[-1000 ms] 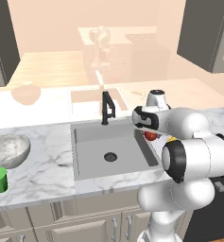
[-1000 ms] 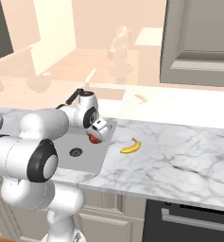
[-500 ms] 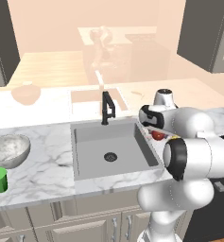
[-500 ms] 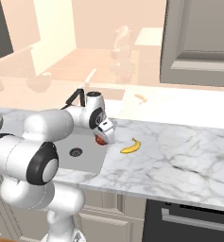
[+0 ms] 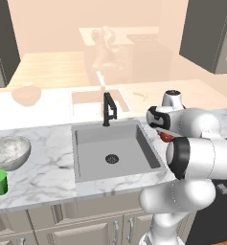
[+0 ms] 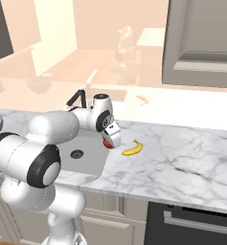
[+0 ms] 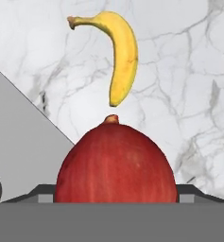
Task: Remove the onion and banana from the sink. Then move the bowl and cup from the counter to the sink for washing.
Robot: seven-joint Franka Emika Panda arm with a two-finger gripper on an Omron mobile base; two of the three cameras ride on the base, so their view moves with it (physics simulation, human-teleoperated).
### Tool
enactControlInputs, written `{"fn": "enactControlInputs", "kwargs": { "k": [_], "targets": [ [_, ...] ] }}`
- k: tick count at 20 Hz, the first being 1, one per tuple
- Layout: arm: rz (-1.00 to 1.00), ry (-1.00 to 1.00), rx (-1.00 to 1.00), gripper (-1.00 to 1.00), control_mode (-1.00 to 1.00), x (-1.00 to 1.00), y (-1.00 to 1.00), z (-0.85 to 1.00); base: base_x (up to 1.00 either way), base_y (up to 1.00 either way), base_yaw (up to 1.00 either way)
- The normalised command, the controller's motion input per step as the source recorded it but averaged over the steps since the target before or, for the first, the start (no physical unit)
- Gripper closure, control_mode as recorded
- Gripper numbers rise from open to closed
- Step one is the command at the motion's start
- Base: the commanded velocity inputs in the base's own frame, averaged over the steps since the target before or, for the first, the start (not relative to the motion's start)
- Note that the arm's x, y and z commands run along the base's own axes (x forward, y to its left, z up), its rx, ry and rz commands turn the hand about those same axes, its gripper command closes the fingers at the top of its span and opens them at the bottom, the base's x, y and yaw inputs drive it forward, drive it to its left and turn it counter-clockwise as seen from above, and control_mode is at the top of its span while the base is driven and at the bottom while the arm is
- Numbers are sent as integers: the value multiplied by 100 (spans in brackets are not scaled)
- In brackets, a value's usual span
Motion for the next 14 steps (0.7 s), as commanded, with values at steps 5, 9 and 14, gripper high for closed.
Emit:
{"fn": "enactControlInputs", "kwargs": {
  "k": [5,9,14],
  "targets": [
    [-10,3,0,100,-100,0,-33,0,0,0,0],
    [-9,3,0,100,-100,0,-36,0,0,0,0],
    [-7,1,0,100,-100,0,-36,0,0,0,0]
  ]
}}
